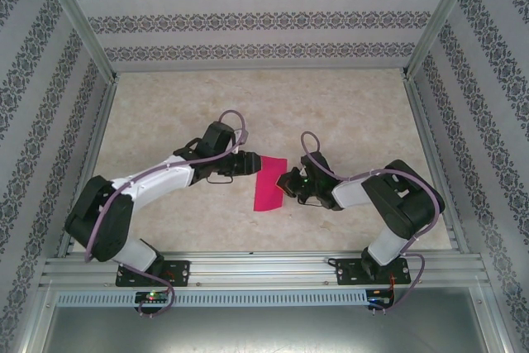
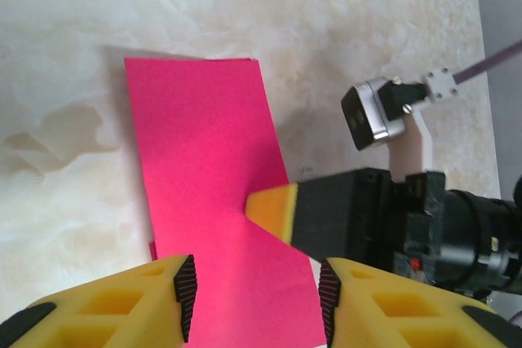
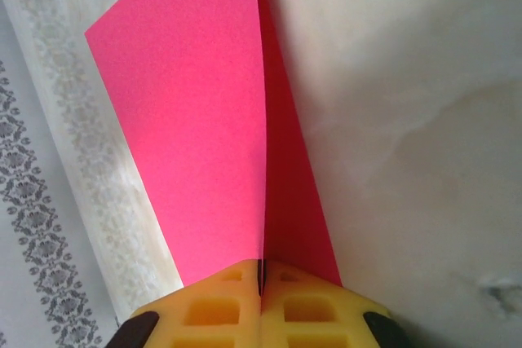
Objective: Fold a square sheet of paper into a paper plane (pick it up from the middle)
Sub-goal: Third fold the triangle at the center of the table.
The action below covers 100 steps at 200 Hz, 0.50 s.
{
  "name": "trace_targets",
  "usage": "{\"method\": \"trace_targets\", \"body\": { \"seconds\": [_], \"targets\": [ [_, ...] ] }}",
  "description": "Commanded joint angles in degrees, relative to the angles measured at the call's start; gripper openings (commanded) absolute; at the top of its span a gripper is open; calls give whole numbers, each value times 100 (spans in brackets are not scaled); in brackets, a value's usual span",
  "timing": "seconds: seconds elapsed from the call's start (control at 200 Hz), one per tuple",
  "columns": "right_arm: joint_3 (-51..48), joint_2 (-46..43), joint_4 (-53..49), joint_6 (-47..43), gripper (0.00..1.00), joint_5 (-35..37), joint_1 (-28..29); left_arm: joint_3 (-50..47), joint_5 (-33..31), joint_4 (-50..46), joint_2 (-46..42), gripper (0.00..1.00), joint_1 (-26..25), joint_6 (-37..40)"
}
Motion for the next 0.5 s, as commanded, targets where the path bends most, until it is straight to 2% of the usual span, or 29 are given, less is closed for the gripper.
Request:
{"method": "trace_targets", "body": {
  "seconds": [0.0, 0.055, 0.125, 0.26, 0.38, 0.495],
  "targets": [
    [19, -30, 341, 398, 10, 386, 150, -169, -181, -244, -300, 48, -126, 309],
    [106, 8, 237, 305, 13, 273, 153, -153, -211, -361, -336, 49, -233, 479],
    [173, 21, 104, 219, 22, 173, 147, -43, -314, -624, -325, 50, -460, 703],
    [116, -77, 63, 71, 34, 109, 76, 160, -814, -1046, -192, 52, -1138, 1045],
    [145, -200, -70, -132, 36, -100, -44, 281, -1638, -1447, -67, 53, -1832, 1330],
    [183, -255, -139, -261, 32, -278, -116, 438, -2387, -1673, 142, 55, -2403, 1520]
  ]
}}
